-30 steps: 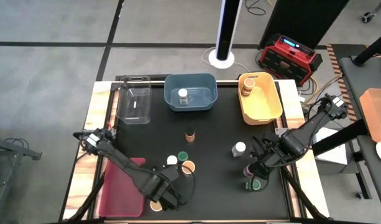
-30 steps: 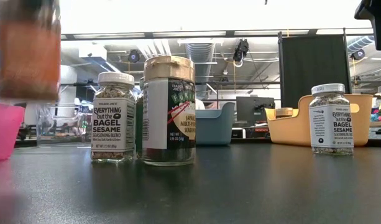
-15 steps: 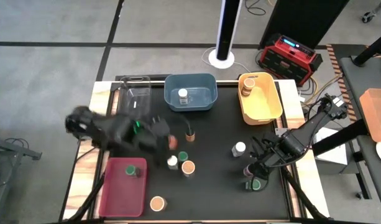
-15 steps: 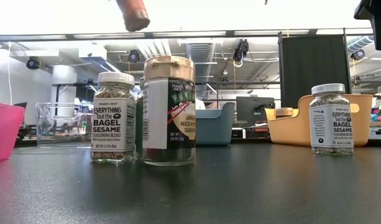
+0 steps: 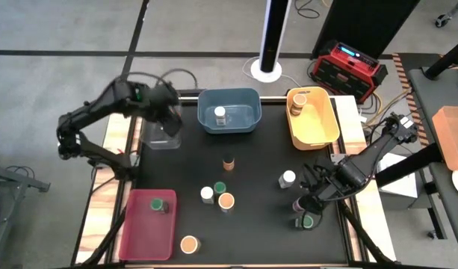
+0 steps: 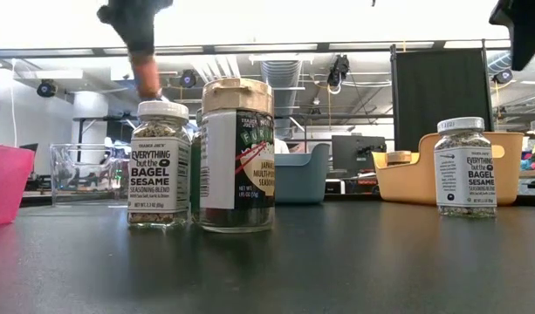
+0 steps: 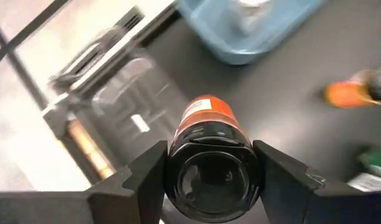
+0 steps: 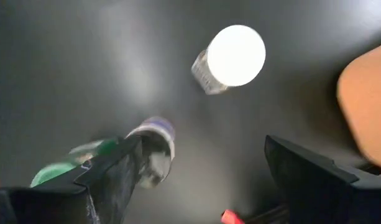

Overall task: Sort spices by type
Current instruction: Put the bottom black seasoning bottle into the transparent bin, then put the top gold seasoning bottle into the yellow bin

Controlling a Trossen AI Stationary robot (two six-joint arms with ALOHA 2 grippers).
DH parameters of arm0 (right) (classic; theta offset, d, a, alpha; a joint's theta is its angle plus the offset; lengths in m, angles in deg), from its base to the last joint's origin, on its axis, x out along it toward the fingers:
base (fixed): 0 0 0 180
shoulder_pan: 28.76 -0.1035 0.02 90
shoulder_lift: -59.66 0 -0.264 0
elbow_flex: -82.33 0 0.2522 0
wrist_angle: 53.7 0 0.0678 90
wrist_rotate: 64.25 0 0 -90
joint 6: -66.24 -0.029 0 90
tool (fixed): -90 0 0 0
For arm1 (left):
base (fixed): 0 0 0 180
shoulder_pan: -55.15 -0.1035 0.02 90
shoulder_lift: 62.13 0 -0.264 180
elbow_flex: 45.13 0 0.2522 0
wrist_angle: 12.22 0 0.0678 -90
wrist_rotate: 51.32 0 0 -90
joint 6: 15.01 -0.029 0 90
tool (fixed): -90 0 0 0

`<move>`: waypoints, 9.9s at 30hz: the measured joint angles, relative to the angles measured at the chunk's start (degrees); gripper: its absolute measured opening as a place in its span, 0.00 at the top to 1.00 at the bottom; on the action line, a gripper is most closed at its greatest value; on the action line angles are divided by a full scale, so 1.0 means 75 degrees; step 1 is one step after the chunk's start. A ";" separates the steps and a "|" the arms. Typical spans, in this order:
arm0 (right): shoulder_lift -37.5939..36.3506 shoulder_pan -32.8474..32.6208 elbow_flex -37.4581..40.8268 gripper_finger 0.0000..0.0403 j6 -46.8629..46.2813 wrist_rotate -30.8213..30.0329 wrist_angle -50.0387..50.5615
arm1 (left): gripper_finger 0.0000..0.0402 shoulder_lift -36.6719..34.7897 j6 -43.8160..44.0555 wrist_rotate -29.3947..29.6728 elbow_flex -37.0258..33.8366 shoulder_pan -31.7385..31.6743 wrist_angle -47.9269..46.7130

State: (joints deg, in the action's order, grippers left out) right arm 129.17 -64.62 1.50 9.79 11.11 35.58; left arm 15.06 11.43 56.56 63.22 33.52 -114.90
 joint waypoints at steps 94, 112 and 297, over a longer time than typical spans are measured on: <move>0.0000 0.1417 0.0117 0.23 0.0936 -0.1867 -0.0813 | 0.53 0.2932 -0.4786 -0.2048 -0.1983 -0.5039 0.3600; 0.0000 0.1417 0.0117 0.18 0.0945 -0.1861 -0.0810 | 0.44 0.3235 -0.4746 -0.2042 -0.1987 -0.5039 0.3799; 0.4978 0.1035 -0.3252 0.77 0.4907 -0.3428 -0.6026 | 0.43 -0.0099 -0.0398 0.4678 -0.4616 0.7664 0.7710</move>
State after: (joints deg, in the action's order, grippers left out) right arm 166.51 -56.86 -22.89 46.59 -14.60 -9.61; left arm 14.32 8.45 91.65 28.60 91.00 -57.07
